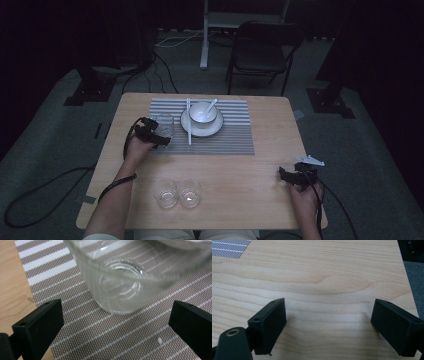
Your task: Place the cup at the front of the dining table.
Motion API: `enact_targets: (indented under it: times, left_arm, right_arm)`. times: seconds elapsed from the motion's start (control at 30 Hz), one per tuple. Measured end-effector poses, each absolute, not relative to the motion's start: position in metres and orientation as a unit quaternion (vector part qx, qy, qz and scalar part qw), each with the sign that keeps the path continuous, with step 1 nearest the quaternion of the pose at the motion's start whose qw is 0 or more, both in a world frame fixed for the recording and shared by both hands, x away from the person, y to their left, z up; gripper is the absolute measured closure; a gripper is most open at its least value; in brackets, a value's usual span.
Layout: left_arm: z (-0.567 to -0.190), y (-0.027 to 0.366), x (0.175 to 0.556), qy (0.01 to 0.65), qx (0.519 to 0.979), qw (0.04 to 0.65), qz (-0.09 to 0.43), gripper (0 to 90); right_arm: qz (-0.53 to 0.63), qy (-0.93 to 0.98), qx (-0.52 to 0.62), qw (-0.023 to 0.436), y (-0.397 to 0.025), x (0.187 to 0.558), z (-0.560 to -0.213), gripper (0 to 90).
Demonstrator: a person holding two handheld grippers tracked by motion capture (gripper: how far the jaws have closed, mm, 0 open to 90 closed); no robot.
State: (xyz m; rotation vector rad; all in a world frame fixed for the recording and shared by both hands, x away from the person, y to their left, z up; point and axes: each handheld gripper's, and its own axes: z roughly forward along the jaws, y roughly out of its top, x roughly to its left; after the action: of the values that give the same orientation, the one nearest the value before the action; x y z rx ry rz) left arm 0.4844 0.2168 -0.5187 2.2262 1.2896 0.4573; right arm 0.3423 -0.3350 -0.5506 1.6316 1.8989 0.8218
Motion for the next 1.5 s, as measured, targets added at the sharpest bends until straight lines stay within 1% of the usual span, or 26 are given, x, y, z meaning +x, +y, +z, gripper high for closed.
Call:
enact_targets:
  times: [0.07,0.4,0.63,1.1,1.5]
  left_arm:
    - [-0.522,0.217,0.479,0.471,0.824,0.263,0.175,0.0]
    - [-0.533,0.225,0.461,0.475,0.826,0.252,0.17,0.0]
    - [-0.535,0.232,0.451,0.476,0.824,0.261,0.16,0.0]
    - [-0.534,0.242,0.434,0.482,0.815,0.279,0.161,0.0]
    - [-0.537,0.253,0.416,0.481,0.815,0.281,0.158,0.0]
  right_arm:
    - [0.302,0.698,0.599,0.251,-0.335,0.342,-0.551,12.2]
    - [0.301,0.697,0.601,0.251,-0.335,0.342,-0.551,12.2]
    - [0.302,0.697,0.601,0.251,-0.335,0.342,-0.551,12.2]
    - [0.302,0.697,0.601,0.251,-0.335,0.342,-0.551,12.2]
    - [0.301,0.697,0.601,0.251,-0.335,0.342,-0.551,12.2]
